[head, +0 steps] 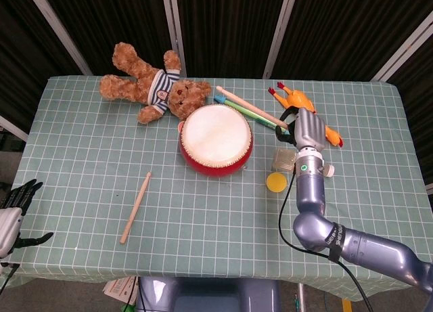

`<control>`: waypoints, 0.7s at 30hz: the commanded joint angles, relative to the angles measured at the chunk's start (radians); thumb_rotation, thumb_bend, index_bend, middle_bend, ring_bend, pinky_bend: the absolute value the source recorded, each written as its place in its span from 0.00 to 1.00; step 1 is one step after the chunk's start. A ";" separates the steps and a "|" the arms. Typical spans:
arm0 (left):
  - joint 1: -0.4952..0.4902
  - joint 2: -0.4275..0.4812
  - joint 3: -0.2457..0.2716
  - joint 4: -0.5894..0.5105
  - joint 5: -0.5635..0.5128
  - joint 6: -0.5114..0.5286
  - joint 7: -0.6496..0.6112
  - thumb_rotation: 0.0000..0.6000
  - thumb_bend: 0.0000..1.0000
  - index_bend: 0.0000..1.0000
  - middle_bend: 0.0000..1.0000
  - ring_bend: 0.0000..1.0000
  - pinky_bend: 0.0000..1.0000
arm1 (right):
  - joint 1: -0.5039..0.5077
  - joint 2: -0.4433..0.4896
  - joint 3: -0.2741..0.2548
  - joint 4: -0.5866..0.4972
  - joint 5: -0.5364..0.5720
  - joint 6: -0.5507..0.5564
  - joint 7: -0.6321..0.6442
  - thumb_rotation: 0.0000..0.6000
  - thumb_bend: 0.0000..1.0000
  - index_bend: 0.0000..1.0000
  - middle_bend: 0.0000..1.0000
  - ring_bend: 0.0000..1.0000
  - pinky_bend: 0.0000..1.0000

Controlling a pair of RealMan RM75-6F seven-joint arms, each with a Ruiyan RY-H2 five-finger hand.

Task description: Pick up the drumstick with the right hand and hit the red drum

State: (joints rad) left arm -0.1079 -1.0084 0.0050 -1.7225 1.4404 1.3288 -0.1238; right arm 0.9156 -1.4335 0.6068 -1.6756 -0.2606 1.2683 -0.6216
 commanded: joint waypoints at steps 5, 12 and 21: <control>-0.012 0.011 0.001 -0.012 -0.015 -0.030 -0.010 1.00 0.01 0.00 0.00 0.00 0.00 | 0.116 -0.170 -0.422 0.261 -0.289 0.016 -0.412 1.00 0.58 0.98 1.00 1.00 1.00; -0.012 0.017 0.003 -0.018 -0.019 -0.035 -0.017 1.00 0.01 0.00 0.00 0.00 0.00 | 0.114 -0.242 -0.396 0.301 -0.345 0.034 -0.384 1.00 0.58 0.98 1.00 1.00 1.00; -0.011 0.020 0.003 -0.025 -0.027 -0.037 -0.017 1.00 0.01 0.00 0.00 0.00 0.00 | 0.069 -0.199 -0.219 0.211 -0.371 0.113 -0.192 1.00 0.58 0.98 1.00 1.00 1.00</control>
State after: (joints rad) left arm -0.1189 -0.9887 0.0081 -1.7475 1.4131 1.2918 -0.1403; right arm 1.0010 -1.6491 0.3499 -1.4350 -0.6219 1.3560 -0.8528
